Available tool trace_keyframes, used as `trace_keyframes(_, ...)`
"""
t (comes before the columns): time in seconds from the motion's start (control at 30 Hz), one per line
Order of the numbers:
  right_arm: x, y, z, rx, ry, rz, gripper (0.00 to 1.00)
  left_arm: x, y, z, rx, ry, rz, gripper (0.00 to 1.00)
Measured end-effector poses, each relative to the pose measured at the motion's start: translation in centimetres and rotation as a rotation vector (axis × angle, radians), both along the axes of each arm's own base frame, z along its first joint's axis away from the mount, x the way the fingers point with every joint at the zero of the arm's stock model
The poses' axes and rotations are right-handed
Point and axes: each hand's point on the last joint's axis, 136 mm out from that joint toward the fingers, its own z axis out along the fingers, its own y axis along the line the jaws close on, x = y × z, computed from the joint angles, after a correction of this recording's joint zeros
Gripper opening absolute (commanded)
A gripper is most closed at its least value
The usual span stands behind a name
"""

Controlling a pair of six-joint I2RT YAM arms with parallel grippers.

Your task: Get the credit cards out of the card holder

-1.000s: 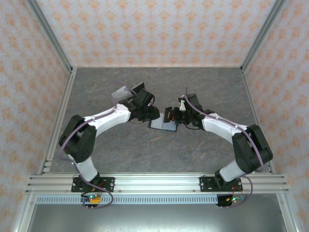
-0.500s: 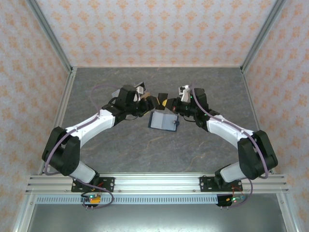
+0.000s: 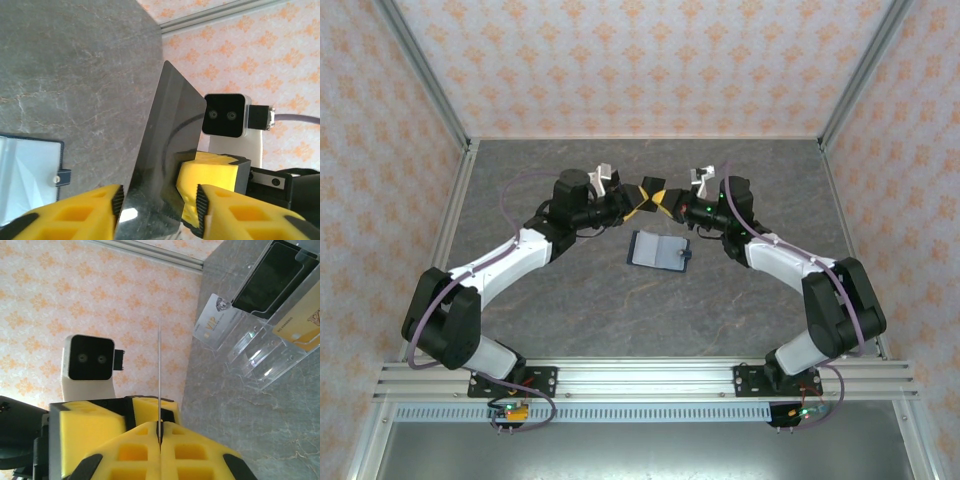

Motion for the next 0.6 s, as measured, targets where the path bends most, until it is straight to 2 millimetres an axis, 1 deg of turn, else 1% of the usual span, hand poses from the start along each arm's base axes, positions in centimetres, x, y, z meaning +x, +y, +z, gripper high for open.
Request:
trace_keyframes(0.1, 0.16, -0.1, 0.3, 0.008, -0.004, -0.005, 0.0, 0.11, 0.06, 0.12, -0.01, -0.001, 0.006, 0.28)
trace_keyframes(0.3, 0.33, -0.35, 0.43, 0.012, -0.008, -0.009, 0.0, 0.26, 0.24, 0.17, -0.008, -0.008, 0.009, 0.06)
trace_keyframes(0.4, 0.44, -0.47, 0.28, 0.01, -0.003, -0.013, 0.01, 0.34, 0.22, 0.4, -0.004, -0.03, 0.005, 0.0)
trace_keyframes(0.47, 0.44, -0.49, 0.22, 0.008, -0.001, -0.013, 0.07, 0.32, 0.2, 0.38, 0.002, -0.037, 0.001, 0.0)
trace_keyframes(0.57, 0.37, -0.51, -0.19, -0.002, 0.012, -0.012, 0.33, 0.24, 0.19, 0.22, 0.022, -0.054, -0.009, 0.0)
trace_keyframes(0.6, 0.31, -0.52, -0.51, -0.009, 0.022, -0.011, 0.44, 0.22, 0.19, 0.19, 0.034, -0.06, -0.014, 0.0)
